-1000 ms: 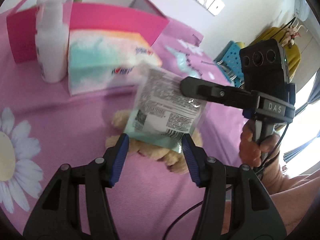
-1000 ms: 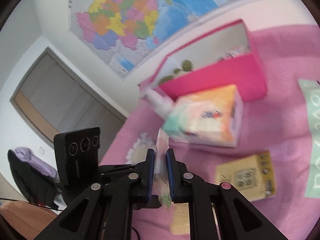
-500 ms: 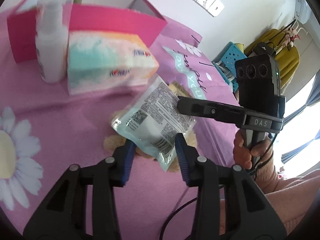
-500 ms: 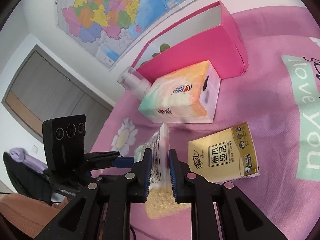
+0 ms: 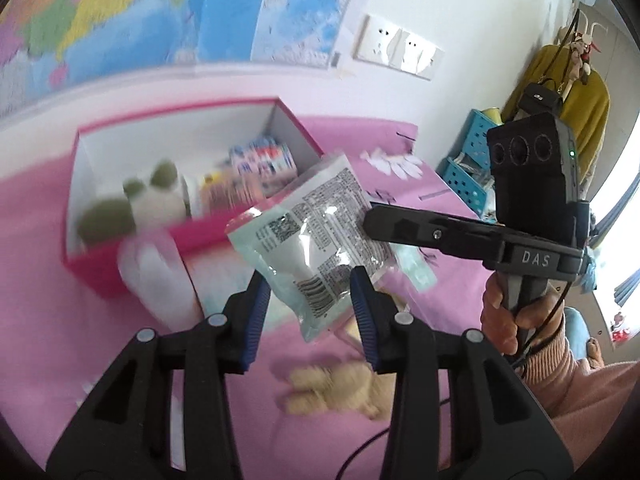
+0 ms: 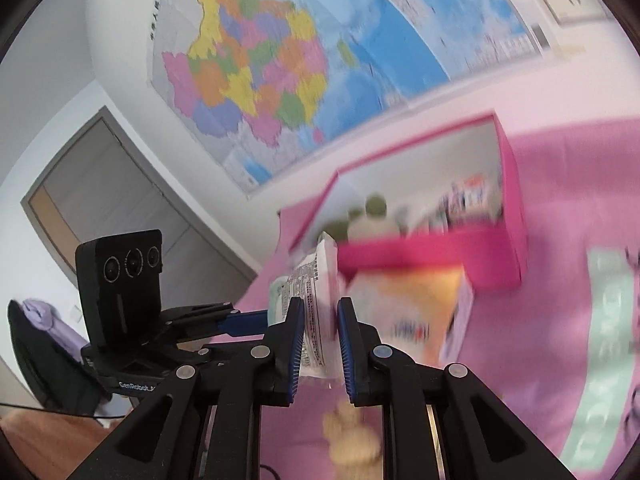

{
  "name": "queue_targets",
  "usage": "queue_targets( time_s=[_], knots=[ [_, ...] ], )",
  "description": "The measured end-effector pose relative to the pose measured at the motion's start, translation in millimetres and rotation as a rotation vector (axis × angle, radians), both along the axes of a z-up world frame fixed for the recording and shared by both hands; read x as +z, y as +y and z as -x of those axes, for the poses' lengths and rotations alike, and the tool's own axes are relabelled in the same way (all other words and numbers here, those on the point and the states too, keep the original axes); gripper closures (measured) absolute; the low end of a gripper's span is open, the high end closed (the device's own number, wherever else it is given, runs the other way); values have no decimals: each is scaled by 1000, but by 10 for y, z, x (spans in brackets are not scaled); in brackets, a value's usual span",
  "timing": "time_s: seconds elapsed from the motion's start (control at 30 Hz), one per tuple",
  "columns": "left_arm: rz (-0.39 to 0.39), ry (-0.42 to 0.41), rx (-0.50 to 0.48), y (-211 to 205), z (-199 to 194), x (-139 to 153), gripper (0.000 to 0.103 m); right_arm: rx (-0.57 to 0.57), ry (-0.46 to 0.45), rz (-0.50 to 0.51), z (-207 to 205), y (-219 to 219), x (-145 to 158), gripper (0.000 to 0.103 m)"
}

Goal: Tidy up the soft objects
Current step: 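Lift the clear snack bag with the right gripper over the pink box, then lower the snack bag into the pink box and open the right gripper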

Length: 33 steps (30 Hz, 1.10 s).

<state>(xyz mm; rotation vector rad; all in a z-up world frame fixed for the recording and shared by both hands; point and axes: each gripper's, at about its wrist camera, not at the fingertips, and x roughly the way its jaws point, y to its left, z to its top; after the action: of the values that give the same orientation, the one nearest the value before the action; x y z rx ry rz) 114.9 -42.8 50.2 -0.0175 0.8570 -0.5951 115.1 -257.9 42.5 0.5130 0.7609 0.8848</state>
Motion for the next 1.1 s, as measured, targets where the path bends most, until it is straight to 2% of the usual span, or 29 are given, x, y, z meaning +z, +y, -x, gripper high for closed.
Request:
queue_targets(
  time_s=[0.2, 0.3, 0.57, 0.67, 0.73, 1.03, 1.1],
  knots=[
    [-64, -20, 27, -49, -494, 150, 60, -49, -36, -11, -438, 66, 187, 87],
    [-86, 7, 48, -40, -732, 146, 60, -70, -25, -11, -644, 115, 198, 87],
    [-185, 73, 133, -15, -1173, -11, 60, -114, 51, 11, -1084, 243, -30, 87],
    [-215, 66, 166, 7, -1213, -44, 60, -130, 77, 58, -1182, 315, -124, 83],
    [-214, 63, 179, 37, -1200, -51, 60, -139, 80, 76, -1193, 338, -152, 78],
    [-191, -5, 211, 159, -972, 10, 59, -122, 32, 128, -962, 317, -132, 73],
    [-182, -27, 213, 179, -868, 44, 58, -120, 25, 131, -907, 310, -109, 68]
  ],
)
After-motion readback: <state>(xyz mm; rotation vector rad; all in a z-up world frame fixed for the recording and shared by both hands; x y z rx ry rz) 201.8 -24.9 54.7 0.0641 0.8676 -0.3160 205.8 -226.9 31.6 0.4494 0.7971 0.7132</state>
